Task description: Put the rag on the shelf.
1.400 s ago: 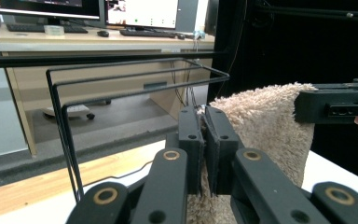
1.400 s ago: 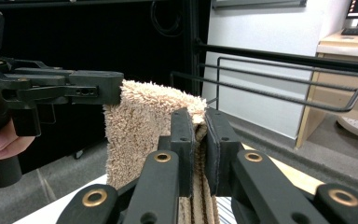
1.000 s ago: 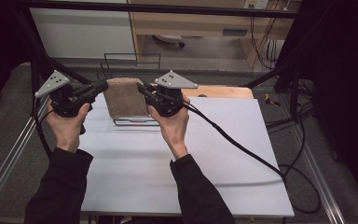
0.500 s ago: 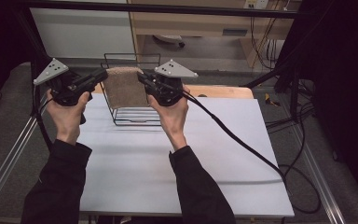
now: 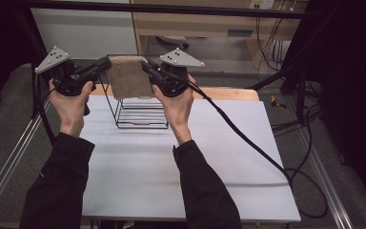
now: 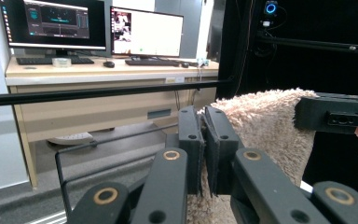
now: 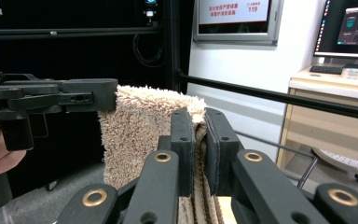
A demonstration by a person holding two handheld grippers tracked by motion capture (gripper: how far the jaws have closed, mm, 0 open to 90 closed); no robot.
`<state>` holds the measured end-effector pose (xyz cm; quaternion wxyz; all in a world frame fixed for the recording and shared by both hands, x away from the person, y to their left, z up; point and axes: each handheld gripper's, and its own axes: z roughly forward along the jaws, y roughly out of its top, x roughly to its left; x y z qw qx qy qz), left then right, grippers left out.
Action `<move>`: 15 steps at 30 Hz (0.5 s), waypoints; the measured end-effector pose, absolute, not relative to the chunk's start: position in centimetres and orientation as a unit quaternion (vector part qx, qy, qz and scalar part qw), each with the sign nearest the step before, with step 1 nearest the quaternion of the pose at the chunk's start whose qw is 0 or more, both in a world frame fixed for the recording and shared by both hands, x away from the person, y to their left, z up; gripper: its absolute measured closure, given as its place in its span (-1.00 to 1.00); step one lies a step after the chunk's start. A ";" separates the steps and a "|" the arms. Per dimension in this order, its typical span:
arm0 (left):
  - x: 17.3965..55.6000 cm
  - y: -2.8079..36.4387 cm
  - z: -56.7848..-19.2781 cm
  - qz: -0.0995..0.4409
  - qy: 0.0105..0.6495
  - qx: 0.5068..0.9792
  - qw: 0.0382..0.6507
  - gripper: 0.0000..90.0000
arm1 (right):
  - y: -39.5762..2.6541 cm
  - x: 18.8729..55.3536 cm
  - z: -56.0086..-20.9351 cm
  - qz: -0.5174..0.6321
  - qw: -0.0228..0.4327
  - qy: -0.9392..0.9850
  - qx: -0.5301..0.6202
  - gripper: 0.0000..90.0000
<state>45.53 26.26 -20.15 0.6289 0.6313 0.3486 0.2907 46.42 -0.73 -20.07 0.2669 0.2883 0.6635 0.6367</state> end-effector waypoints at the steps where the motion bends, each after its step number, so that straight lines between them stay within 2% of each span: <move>1: 45.6 26.3 -20.0 0.290 0.348 0.630 0.631 0.91 | -0.7 46.5 -19.9 0.637 0.268 0.663 0.289 0.85; 15: 46.9 26.4 -18.3 0.304 0.340 0.622 0.637 0.91 | -0.5 47.7 -18.4 0.644 0.283 0.653 0.280 0.85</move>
